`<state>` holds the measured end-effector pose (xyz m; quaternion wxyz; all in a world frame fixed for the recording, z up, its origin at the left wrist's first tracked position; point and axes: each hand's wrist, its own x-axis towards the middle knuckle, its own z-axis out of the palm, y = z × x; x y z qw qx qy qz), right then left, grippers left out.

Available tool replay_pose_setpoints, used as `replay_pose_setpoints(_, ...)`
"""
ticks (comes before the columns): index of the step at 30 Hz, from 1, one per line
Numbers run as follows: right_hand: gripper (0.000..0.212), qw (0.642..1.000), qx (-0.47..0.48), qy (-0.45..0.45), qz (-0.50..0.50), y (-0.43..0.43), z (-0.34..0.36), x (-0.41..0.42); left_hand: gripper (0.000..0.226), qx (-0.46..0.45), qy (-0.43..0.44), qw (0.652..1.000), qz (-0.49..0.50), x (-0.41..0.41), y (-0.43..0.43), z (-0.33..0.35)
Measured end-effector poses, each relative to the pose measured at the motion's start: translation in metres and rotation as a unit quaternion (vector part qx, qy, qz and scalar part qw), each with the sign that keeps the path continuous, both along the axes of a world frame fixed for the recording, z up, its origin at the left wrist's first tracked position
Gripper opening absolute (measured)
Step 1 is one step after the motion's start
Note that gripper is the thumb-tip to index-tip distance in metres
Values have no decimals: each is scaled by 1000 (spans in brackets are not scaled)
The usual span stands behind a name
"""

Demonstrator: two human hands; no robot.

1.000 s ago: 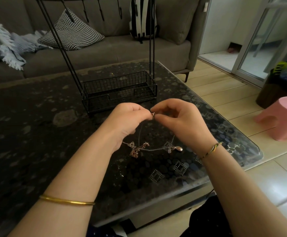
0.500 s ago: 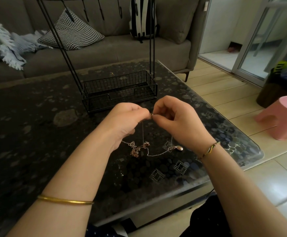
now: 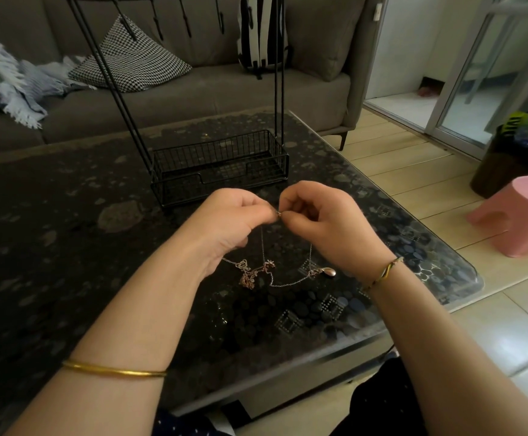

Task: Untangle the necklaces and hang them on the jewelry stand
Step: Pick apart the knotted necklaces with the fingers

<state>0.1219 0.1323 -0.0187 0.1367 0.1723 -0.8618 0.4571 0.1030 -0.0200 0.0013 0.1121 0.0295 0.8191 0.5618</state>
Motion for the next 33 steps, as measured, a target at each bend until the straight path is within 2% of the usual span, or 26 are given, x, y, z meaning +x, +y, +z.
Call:
replay_pose_setpoints(4,8,982,-151,-111,-17,-3,1,0,11,-14,93,996,-2,0,0,1)
replay_pose_setpoints(6,13,950,-254,-180,-1,-4,1,-1,13,-24,149,989,-11,-1,2,1)
replay_pose_setpoints(9,17,882,-381,-276,29,-7,0,-4,15,-54,203,977,-17,-1,4,1)
replay_pose_setpoints(12,16,837,-434,-331,43,-8,0,-5,16,-66,227,972,-12,-2,5,-1)
replay_pose_setpoints(14,18,826,-441,-347,50,-7,1,-5,14,-74,238,968,-12,-2,5,-1)
replay_pose_setpoints(22,17,834,-417,-355,62,-3,0,-5,21,-129,273,953,-7,3,8,1)
replay_pose_setpoints(25,19,847,-396,-351,54,0,-1,-6,24,-149,279,948,-16,5,9,2)
replay_pose_setpoints(33,29,888,-334,-315,26,-3,-2,-6,16,-190,301,934,-23,8,11,1)
